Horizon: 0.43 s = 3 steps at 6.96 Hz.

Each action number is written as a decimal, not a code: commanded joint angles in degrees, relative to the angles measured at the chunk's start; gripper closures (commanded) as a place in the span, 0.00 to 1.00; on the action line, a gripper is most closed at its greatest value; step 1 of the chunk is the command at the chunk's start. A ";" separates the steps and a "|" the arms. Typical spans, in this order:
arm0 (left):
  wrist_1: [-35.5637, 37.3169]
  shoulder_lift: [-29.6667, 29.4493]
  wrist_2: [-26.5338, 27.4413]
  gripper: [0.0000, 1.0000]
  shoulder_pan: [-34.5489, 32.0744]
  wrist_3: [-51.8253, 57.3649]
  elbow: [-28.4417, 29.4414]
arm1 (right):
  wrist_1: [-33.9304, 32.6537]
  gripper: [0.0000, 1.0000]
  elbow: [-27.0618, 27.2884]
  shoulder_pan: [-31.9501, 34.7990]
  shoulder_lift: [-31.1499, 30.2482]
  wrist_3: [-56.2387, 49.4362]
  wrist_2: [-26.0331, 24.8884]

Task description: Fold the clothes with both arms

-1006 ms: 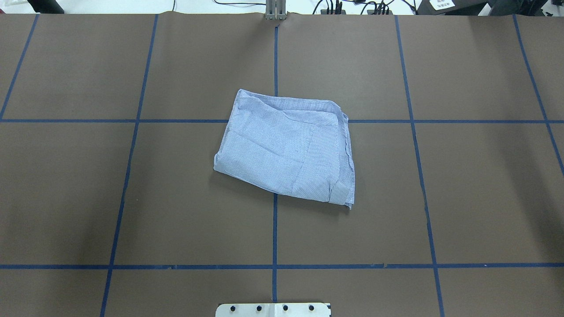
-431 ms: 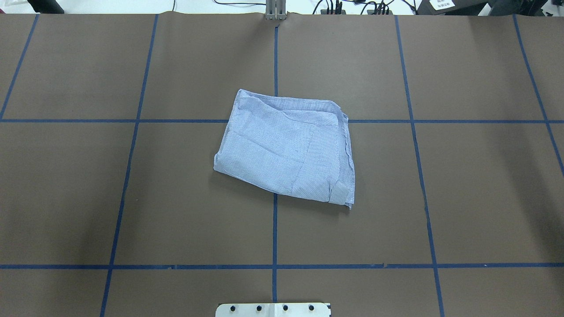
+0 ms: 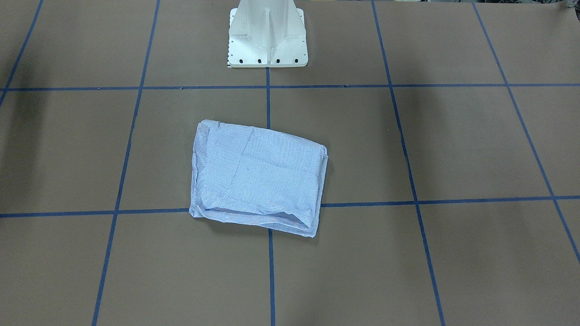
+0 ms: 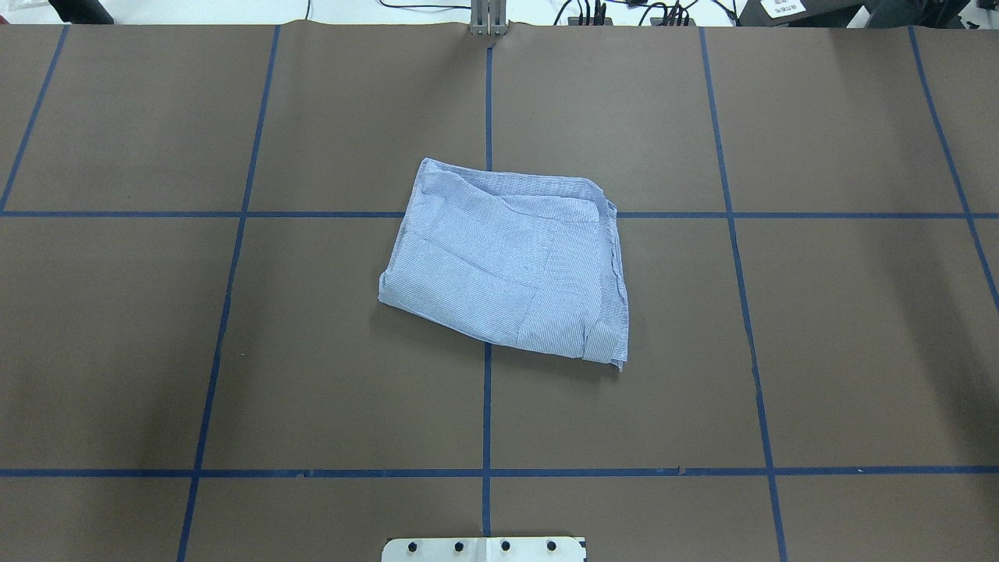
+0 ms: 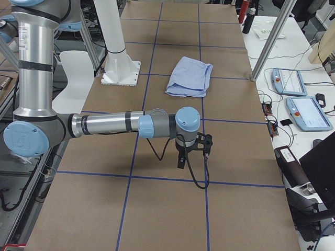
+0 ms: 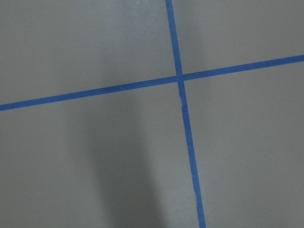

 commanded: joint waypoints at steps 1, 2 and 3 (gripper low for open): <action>0.01 -0.06 0.00 0.00 0.00 0.09 0.00 | 0.00 0.00 -0.04 0.00 0.00 0.00 -0.07; 0.01 -0.15 0.00 0.00 0.00 0.00 0.00 | 0.00 0.00 -0.04 -0.08 0.00 0.00 -0.16; 0.10 -0.06 0.00 0.00 0.00 0.00 -0.09 | 0.00 0.00 -0.04 0.00 0.00 0.00 -0.42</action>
